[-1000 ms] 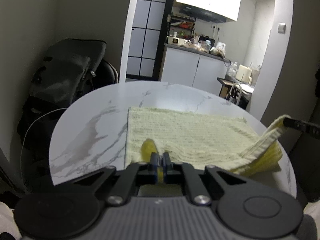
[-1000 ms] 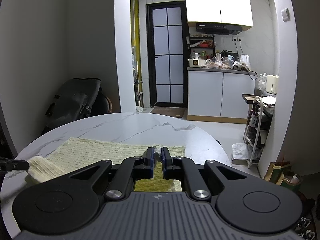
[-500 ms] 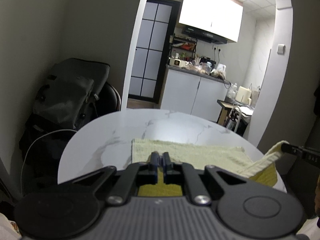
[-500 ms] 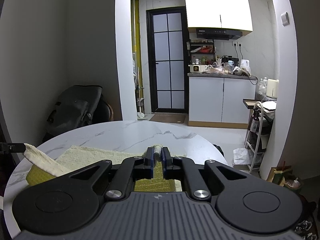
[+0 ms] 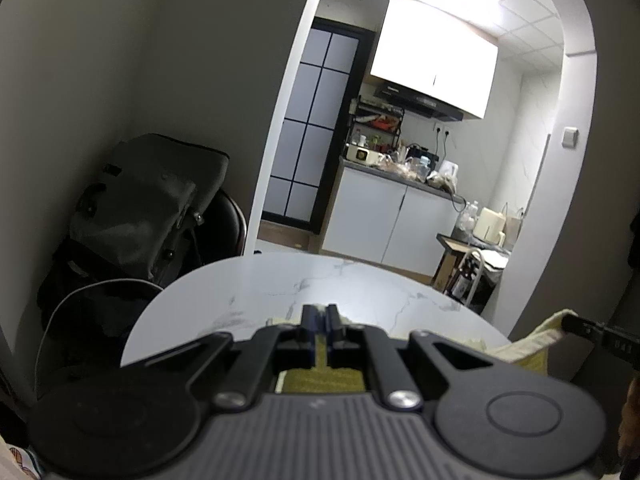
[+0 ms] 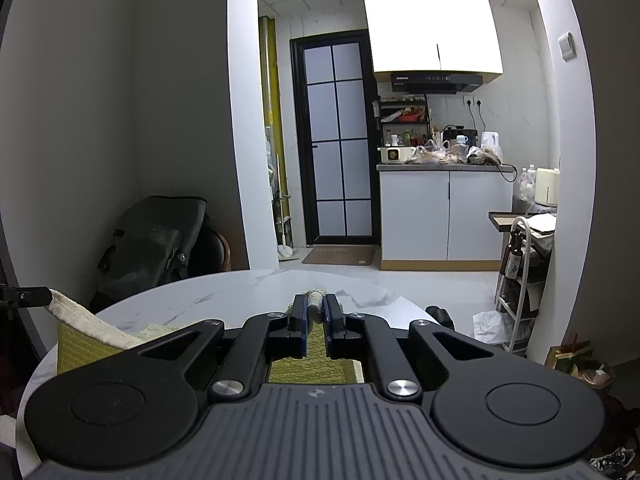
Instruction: Fold towel
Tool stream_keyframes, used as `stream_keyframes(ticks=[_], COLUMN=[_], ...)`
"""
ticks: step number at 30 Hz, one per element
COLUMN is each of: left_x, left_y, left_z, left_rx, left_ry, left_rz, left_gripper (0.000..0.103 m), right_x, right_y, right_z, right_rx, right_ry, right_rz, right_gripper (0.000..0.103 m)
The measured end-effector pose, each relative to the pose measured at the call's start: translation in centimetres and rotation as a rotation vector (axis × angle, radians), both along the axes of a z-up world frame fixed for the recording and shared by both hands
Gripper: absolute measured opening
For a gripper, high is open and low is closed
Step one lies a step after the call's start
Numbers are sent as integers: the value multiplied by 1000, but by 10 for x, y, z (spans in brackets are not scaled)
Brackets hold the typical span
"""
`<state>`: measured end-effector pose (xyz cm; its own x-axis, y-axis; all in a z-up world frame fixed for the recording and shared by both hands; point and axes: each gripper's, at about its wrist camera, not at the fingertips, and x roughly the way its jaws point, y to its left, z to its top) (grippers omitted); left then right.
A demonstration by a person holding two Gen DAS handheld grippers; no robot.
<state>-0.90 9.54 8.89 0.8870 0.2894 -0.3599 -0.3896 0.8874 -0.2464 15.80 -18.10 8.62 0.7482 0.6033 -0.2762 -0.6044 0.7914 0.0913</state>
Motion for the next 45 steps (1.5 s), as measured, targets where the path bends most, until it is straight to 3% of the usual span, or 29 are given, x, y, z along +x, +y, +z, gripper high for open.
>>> stream_keyframes(ticks=[31, 44, 45], left_x=[58, 90, 92], left_y=[31, 48, 50], left_z=[-26, -49, -51], left_rx=[-51, -85, -88], left_ry=[27, 88, 92], left_rz=[25, 41, 41], left_gripper=[5, 5, 5], right_x=[52, 90, 92], right_y=[30, 43, 43], right_z=[-26, -53, -54], right_rx=[-12, -16, -14], right_ry=[88, 210, 216], right_rz=[-46, -64, -65], right_gripper=[9, 12, 16])
